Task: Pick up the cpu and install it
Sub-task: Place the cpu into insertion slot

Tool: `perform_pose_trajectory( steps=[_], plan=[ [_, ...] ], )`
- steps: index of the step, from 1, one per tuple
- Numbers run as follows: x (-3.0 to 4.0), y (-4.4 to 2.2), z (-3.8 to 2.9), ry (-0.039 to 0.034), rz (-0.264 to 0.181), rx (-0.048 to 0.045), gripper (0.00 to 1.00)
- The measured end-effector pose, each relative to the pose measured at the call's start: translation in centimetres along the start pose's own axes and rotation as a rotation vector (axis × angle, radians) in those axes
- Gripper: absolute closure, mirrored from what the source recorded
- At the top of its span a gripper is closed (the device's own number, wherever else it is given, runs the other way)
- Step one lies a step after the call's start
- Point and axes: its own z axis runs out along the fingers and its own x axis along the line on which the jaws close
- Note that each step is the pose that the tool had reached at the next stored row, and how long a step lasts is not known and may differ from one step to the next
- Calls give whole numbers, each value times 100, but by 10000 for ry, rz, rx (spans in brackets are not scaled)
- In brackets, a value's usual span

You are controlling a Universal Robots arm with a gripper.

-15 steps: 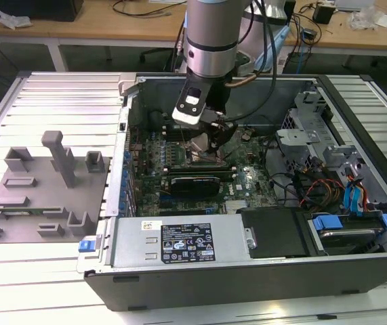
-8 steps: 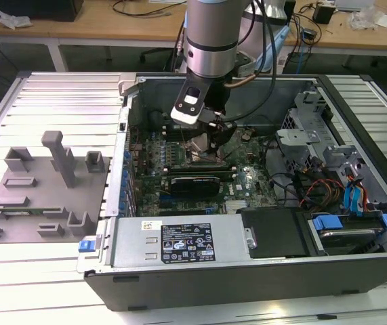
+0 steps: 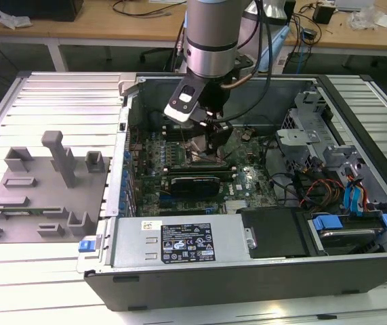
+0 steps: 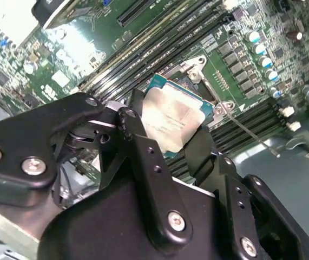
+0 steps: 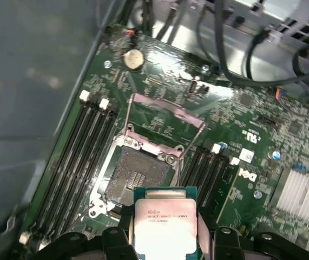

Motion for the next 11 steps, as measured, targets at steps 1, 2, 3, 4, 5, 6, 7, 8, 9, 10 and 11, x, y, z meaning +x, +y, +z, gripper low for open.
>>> perform_pose_trajectory(
  steps=[1,2,3,4,5,6,7,8,9,10,11],
  plan=[
    [0,0,0,-7,171,2,45],
    [0,0,2,-22,587,6,45],
    [0,0,2,-33,872,10,45],
    [0,0,3,-40,1056,12,45],
    [0,0,3,-46,1225,13,45],
    [0,0,4,-61,1622,19,45],
    [0,0,5,-72,1902,22,45],
    [0,0,6,-78,2080,23,45],
    [0,0,6,-86,2268,26,45],
    [0,0,7,-93,2449,28,45],
    [0,0,8,-100,2628,30,45]
  ],
)
